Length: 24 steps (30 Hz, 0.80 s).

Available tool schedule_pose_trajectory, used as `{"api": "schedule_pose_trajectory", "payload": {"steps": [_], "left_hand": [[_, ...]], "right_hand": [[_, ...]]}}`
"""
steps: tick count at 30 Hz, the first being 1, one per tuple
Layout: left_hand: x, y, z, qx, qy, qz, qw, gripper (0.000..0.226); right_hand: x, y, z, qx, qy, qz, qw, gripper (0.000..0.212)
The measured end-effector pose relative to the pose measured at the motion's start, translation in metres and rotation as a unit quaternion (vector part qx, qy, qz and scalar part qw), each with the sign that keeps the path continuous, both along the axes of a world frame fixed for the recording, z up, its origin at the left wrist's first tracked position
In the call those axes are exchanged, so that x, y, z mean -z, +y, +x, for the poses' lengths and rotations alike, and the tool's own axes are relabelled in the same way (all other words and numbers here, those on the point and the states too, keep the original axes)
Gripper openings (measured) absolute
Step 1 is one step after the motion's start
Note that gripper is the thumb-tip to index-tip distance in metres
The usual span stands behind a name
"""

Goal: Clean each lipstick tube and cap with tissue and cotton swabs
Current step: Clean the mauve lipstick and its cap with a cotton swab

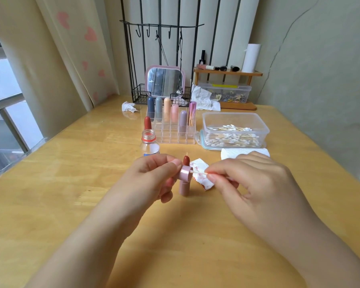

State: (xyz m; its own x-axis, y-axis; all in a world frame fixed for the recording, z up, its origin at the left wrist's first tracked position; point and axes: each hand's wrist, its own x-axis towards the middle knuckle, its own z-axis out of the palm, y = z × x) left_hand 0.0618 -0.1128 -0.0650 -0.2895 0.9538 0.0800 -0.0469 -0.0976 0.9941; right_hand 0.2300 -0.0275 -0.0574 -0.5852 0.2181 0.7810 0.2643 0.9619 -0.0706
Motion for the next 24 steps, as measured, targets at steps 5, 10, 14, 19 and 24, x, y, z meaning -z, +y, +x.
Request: {"api": "schedule_pose_trajectory", "payload": {"steps": [5, 10, 14, 19, 24], "left_hand": [[0.0004, 0.0004, -0.0013, -0.003, -0.049, 0.018, 0.999, 0.024], [0.0008, 0.0, -0.0002, 0.007, -0.016, 0.03, 0.999, 0.02], [0.0001, -0.0002, -0.0007, 0.006, -0.022, 0.033, 0.999, 0.02], [-0.001, -0.0005, -0.0021, 0.01, -0.037, 0.021, 0.999, 0.023], [-0.0033, -0.0019, -0.0007, 0.03, -0.022, 0.011, 0.999, 0.025]], "right_hand": [[0.0015, -0.0033, -0.0012, 0.02, -0.023, -0.044, 0.999, 0.019], [-0.0018, -0.0065, -0.0013, 0.016, 0.008, -0.113, 0.993, 0.019], [-0.0011, -0.0092, -0.0027, -0.036, -0.035, -0.099, 0.994, 0.017], [-0.0054, -0.0046, 0.0034, -0.042, -0.04, -0.113, 0.992, 0.017], [0.0018, -0.0053, -0.0011, 0.023, -0.02, -0.112, 0.993, 0.019]]}}
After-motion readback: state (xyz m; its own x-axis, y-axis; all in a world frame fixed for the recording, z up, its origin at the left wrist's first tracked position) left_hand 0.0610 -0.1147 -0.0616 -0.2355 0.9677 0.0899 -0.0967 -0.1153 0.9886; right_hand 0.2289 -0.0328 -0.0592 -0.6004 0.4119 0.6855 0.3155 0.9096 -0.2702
